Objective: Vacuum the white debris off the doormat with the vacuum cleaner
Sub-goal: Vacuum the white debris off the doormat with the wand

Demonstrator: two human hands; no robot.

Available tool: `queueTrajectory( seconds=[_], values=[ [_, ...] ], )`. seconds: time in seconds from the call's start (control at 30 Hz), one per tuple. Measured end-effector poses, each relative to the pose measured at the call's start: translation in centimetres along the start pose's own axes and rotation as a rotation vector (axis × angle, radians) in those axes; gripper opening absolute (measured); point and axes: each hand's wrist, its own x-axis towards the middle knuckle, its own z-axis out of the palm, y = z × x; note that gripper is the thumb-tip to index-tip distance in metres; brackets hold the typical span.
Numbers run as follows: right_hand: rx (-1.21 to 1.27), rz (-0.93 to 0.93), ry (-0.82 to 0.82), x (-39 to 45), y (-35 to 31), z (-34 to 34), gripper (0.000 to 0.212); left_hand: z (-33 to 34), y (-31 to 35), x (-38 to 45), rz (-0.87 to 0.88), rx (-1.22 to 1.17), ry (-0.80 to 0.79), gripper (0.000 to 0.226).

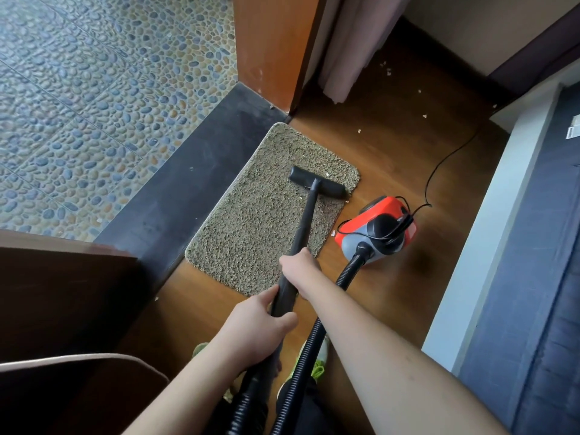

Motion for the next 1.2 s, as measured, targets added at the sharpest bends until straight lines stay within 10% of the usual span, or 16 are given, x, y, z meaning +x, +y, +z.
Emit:
queueTrajectory(
  seconds=[1.2],
  values=[
    [0.064,-0.042,-0.082,-1.4,0.0,0.5,0.062,-0.3,0.1,-1.6,0.031,0.090,0.051,0.025]
  ],
)
